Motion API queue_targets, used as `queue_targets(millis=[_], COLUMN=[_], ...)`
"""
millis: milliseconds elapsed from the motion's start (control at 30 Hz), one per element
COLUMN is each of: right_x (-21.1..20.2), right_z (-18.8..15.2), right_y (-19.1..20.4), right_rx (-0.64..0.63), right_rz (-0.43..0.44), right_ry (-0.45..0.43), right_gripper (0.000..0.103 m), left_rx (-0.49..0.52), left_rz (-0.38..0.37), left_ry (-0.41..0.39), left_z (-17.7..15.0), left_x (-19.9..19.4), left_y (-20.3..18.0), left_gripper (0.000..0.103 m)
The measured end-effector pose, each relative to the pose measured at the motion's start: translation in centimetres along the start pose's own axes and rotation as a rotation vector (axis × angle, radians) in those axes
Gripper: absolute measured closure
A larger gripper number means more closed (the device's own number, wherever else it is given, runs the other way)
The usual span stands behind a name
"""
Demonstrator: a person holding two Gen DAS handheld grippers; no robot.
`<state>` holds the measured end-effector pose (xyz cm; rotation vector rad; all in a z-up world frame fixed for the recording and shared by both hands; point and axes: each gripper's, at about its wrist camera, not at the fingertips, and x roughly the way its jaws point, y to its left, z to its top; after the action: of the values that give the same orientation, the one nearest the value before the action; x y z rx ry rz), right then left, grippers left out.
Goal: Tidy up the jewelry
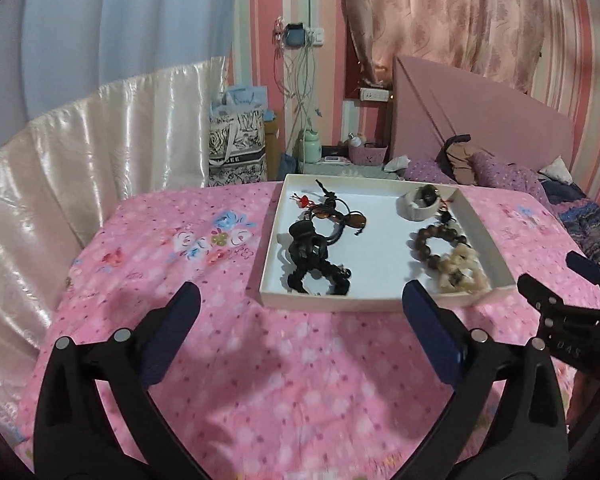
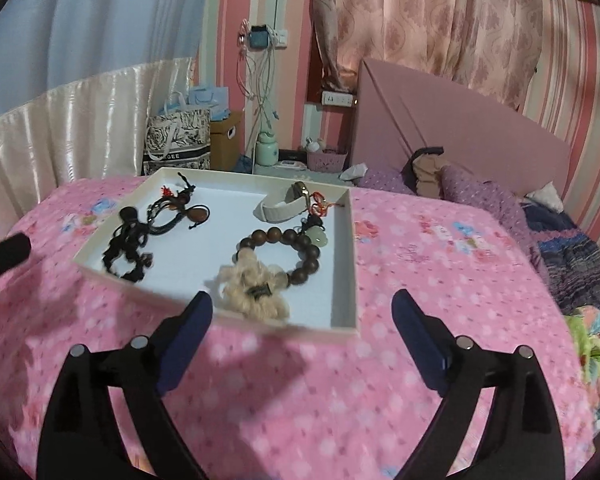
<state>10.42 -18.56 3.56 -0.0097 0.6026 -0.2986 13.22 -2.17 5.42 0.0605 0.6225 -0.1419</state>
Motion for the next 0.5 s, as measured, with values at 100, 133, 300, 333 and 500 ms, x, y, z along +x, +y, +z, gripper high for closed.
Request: queue_targets(millis=[100, 133, 300, 333, 500], right_x=[-2.8, -3.4, -6.3, -6.5, -6.9], right_z=[-1.4, -1.8, -4.3, -4.6, -5.3], right_y=[-0.2, -0.3, -1.1, -1.3, -1.7], right_rx=[-0.006, -0.007, 0.017, 0.028, 0.079], right_rz=[-0.003, 0.0, 0.009, 0.02, 0.041], right_ry=[-0.02, -0.027, -0.073, -0.072, -0.097], right_gripper=[0.004, 0.003, 0.003, 0.003, 0.003], left_rx=[0.011, 0.008, -0.019, -0.025, -0.013], left_rz=[0.011, 0.02, 0.043, 0.035, 0.062], left_ry=[-0.026, -0.032, -0.054, -0.057, -0.12], left_z=[-1.1, -1.6, -5.6, -6.3, -8.4], left_x=[-2.7, -3.4, -6.5, -6.8, -7.6], left_y=[-0.6, -0.7, -1.2, -1.2, -1.4], left_gripper=[0.003, 0.003, 0.003, 0.003, 0.003])
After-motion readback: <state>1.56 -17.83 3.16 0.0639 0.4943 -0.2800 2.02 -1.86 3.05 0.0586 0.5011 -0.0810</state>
